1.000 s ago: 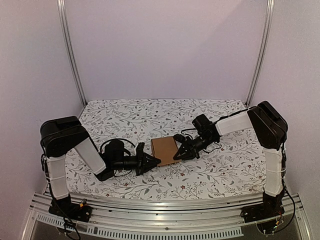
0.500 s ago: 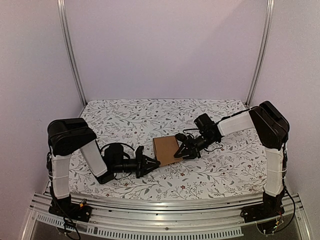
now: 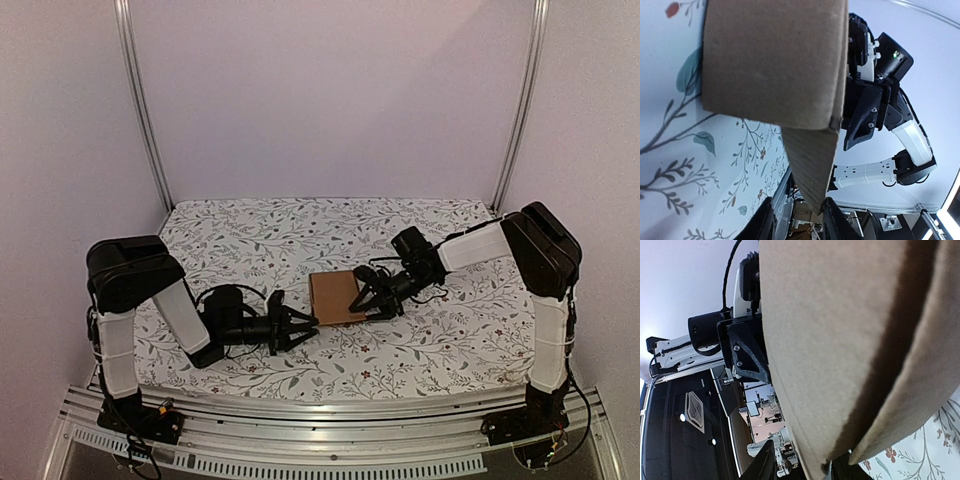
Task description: Fold the paper box
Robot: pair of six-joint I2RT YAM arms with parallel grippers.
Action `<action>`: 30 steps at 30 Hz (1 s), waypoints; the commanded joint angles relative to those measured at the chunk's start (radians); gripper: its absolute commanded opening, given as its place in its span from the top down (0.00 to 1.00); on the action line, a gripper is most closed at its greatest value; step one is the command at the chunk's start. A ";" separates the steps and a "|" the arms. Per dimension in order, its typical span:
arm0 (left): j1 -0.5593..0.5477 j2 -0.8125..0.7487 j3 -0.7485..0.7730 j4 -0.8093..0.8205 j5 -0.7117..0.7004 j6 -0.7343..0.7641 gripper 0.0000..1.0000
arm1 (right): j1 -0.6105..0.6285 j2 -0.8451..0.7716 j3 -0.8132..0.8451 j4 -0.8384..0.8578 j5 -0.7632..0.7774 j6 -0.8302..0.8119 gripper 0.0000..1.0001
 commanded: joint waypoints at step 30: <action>-0.012 -0.492 0.571 -1.716 -0.413 1.114 0.37 | -0.139 -0.317 0.210 -0.609 0.776 -0.983 0.44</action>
